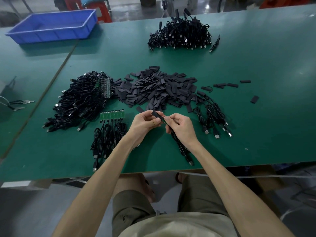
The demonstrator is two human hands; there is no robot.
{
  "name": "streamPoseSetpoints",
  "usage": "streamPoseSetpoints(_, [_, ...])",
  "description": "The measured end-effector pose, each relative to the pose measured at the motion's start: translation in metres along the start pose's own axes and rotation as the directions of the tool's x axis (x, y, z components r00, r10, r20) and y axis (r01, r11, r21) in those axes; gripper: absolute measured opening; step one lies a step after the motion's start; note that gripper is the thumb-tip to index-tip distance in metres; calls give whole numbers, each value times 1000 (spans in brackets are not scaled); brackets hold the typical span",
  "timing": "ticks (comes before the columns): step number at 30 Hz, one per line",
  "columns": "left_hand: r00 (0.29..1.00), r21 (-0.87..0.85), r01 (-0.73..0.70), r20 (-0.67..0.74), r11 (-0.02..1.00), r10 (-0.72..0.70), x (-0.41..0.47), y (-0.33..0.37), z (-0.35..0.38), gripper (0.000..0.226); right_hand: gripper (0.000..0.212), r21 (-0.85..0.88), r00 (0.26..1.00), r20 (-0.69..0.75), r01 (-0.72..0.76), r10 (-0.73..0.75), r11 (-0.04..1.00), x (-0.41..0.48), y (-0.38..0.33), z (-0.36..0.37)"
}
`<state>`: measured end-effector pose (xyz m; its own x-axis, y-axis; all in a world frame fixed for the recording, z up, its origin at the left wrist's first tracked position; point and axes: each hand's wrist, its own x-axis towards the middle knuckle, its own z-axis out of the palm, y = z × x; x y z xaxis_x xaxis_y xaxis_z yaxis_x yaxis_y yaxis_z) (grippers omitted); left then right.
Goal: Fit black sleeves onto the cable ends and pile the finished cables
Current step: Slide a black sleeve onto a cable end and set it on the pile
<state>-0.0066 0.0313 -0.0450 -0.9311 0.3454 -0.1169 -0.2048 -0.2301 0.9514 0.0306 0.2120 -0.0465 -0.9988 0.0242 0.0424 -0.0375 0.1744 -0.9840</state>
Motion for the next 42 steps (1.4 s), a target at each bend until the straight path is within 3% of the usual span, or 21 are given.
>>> streamPoseSetpoints(7, [997,138,-72,-25,988,76,-1,-7,1,19,23,27,1000,26,0,-1,1000,-1,0,0])
streamPoseSetpoints(16, [994,-127,-39,-106,991,25,0,-3,2,25,23,-106,994,105,11,0,994,-1,-3,-3])
streamPoseSetpoints(25, [991,-20,-67,-117,998,64,-1,0,4,32,13,-123,998,56,34,-27,992,-3,-4,-4])
streamPoseSetpoints(32, [987,128,-71,-136,989,89,0,-4,7,22,12,-156,999,21,33,-30,987,-3,-2,-2])
streamPoseSetpoints(42, [977,185,-29,-203,982,67,3,-5,11,18,13,-157,999,-44,25,-33,987,-5,-4,0])
